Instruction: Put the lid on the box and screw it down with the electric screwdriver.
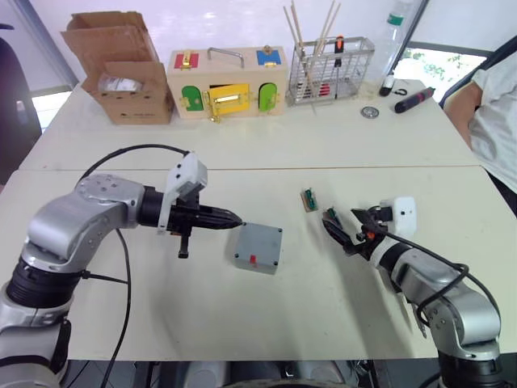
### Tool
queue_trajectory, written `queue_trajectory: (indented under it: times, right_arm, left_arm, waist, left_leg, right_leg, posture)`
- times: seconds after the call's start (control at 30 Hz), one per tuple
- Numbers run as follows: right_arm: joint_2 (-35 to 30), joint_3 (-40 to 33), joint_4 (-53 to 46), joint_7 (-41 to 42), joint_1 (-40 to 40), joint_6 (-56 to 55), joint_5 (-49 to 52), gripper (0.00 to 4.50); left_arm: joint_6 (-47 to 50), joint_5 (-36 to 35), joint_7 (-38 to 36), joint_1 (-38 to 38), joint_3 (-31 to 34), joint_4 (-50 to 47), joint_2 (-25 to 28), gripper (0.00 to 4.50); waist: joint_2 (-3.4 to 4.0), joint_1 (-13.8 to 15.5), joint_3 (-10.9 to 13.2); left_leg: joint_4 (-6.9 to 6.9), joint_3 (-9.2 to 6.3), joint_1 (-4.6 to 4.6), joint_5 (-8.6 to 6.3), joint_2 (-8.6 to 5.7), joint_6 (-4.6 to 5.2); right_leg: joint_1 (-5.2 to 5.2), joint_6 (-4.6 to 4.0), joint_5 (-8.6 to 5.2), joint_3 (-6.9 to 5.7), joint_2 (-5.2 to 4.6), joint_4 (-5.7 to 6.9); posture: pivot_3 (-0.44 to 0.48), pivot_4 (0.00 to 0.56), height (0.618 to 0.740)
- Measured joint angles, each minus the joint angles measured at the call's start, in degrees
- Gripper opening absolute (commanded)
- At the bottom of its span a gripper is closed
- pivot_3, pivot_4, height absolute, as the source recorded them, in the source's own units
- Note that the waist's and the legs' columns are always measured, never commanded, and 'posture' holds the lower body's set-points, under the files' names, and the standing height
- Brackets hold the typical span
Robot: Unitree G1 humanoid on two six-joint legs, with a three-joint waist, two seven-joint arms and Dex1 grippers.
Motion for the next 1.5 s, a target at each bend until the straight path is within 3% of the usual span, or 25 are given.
queue_trajectory:
  times: [0.03,0.2,0.63,0.73,0.8,0.83,1.5]
  right_arm:
    - [0.00,0.01,0.31,-0.01,-0.06,-0.31,-0.22,3.62]
    - [0.02,0.83,1.74,0.13,-0.32,-1.14,-1.35,2.15]
    - [0.21,2.16,3.78,0.44,-0.63,-2.96,-2.94,2.15]
    - [0.21,2.28,4.98,0.48,-1.07,-3.30,-3.49,1.27]
    - [0.24,2.45,5.40,0.53,-1.72,-3.70,-3.70,0.25]
    - [0.24,2.46,5.43,0.55,-1.83,-4.01,-3.80,0.06]
    - [0.25,2.21,2.34,1.84,-0.34,-4.48,-3.95,0.06]
  left_arm:
    - [0.00,0.09,0.03,0.04,-0.01,0.00,0.00,0.00]
    - [-0.09,0.60,0.15,0.05,-0.01,0.00,0.00,0.00]
    - [-0.37,1.19,0.85,0.57,-0.03,0.00,0.00,0.00]
    - [-0.65,1.56,1.09,0.59,-0.03,0.00,0.00,0.00]
    - [-0.67,1.72,1.17,0.71,-0.03,0.01,0.00,0.00]
    - [-0.67,1.74,1.18,0.76,-0.03,0.01,0.00,0.00]
    - [-1.38,3.09,0.99,1.06,-0.81,0.78,0.00,0.00]
  waist:
    - [0.00,0.00,0.00]
    - [0.00,0.02,0.00]
    - [0.00,0.00,0.00]
    - [0.00,0.00,0.00]
    - [0.00,0.00,0.00]
    - [0.00,0.00,0.00]
    - [0.00,0.00,0.00]
  left_leg:
    - [0.00,0.00,0.00,0.00,0.00,0.00]
    - [0.00,0.01,0.00,0.00,0.00,0.00]
    - [0.00,0.01,0.00,0.00,0.00,0.00]
    - [0.00,0.01,0.00,0.00,0.00,0.00]
    - [0.00,0.02,0.01,0.00,0.00,0.00]
    - [0.00,0.01,0.00,0.00,0.00,0.00]
    - [0.01,0.02,0.01,0.00,0.00,0.00]
  right_leg:
    - [-0.01,0.00,0.00,0.00,0.00,0.00]
    - [0.00,0.00,0.00,0.00,0.00,0.01]
    - [0.00,0.00,0.00,0.00,0.00,0.01]
    - [-0.01,0.00,0.00,0.00,0.00,0.01]
    - [-0.01,0.00,0.00,0.00,0.00,0.02]
    - [-0.01,0.00,0.00,0.00,0.00,0.02]
    - [-0.01,0.00,0.00,0.00,0.00,0.03]
  posture:
    - [0.000,0.150,0.740]
    - [0.000,0.150,0.740]
    - [0.000,0.150,0.740]
    - [0.000,0.150,0.740]
    - [0.000,0.150,0.740]
    - [0.000,0.150,0.740]
    - [0.000,0.150,0.740]
